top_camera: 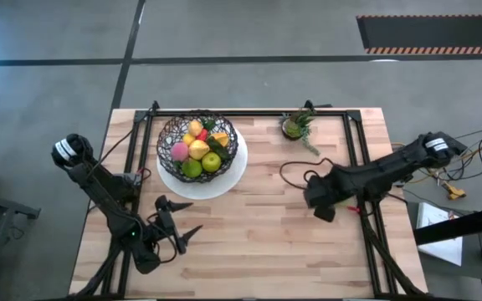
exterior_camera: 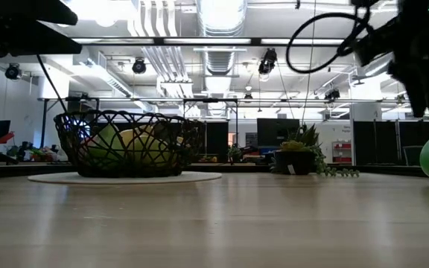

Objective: Build produce basket
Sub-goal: Put the green apple into the wire basket

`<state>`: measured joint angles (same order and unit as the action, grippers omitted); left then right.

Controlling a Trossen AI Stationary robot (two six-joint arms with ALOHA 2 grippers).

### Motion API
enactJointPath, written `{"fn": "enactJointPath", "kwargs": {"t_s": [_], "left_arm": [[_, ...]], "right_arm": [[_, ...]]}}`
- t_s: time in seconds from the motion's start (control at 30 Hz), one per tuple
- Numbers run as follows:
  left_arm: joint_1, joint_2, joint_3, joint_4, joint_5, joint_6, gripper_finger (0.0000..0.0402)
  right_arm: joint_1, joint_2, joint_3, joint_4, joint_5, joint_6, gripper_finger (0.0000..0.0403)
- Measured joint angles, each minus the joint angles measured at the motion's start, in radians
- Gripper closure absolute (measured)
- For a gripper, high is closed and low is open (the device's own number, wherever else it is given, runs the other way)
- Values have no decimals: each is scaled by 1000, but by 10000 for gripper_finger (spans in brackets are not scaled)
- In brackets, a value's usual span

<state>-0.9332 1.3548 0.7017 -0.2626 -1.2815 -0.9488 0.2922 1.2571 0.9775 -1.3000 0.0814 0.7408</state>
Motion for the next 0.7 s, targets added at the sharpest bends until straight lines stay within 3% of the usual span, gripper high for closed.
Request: {"fn": "enactJointPath", "kwargs": {"t_s": [0.1, 0.4, 0.7], "left_arm": [[16, 0, 0, 0, 16, 13, 45], [29, -1, 0, 0, 80, 12, 45], [30, 22, 0, 5, 100, 11, 45]], "right_arm": [[-46, 74, 29, -27, -3, -147, 36], [-140, 335, 53, -141, -37, -517, 33], [-185, 486, 33, -136, -54, -661, 32]]}}
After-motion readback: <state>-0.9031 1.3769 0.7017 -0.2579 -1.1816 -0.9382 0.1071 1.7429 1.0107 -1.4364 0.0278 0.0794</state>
